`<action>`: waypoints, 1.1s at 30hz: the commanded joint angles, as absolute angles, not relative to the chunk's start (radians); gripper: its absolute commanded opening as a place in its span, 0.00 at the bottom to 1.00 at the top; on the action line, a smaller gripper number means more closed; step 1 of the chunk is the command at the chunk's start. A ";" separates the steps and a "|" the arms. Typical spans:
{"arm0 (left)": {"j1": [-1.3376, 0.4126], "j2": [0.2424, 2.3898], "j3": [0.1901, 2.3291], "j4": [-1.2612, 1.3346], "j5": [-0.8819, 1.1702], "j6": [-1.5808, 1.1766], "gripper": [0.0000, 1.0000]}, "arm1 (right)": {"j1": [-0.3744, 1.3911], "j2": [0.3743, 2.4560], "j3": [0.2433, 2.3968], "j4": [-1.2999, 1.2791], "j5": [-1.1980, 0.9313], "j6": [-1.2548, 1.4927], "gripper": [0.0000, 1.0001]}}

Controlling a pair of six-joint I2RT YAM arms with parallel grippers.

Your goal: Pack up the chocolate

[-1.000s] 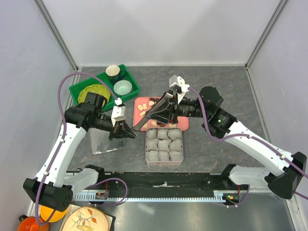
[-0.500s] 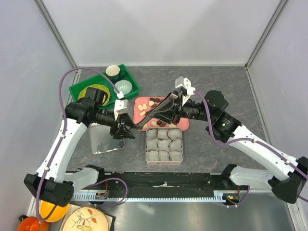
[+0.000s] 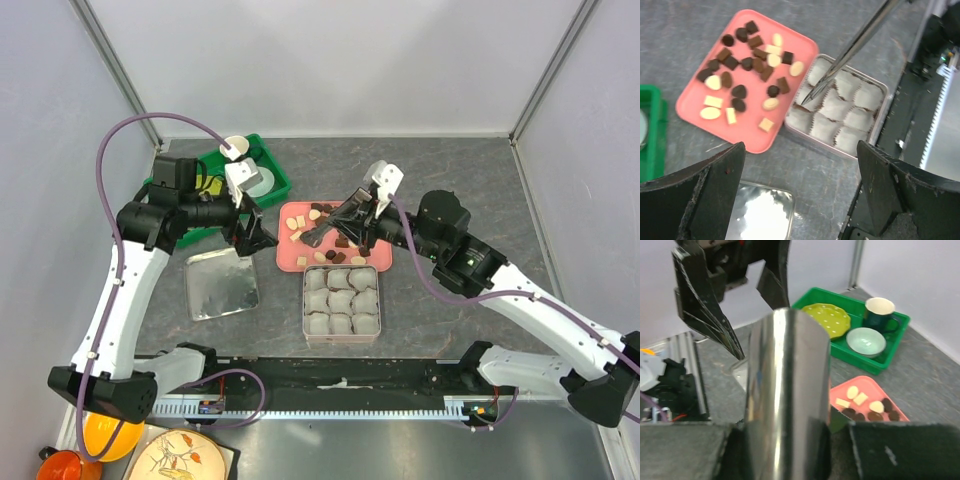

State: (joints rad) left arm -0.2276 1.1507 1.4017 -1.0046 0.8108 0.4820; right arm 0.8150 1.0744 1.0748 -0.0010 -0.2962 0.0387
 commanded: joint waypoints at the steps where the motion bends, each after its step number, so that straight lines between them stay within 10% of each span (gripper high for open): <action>1: -0.209 1.140 1.387 -0.868 0.681 0.350 0.99 | 0.816 1.147 1.084 0.012 -0.169 -0.031 0.00; 15: -0.069 1.295 1.194 -0.606 0.469 0.236 0.99 | 0.818 1.446 1.046 0.454 0.199 -0.003 0.00; 33: -0.061 1.307 1.014 -0.472 0.462 0.209 0.73 | 0.818 1.675 0.963 0.836 0.195 0.086 0.14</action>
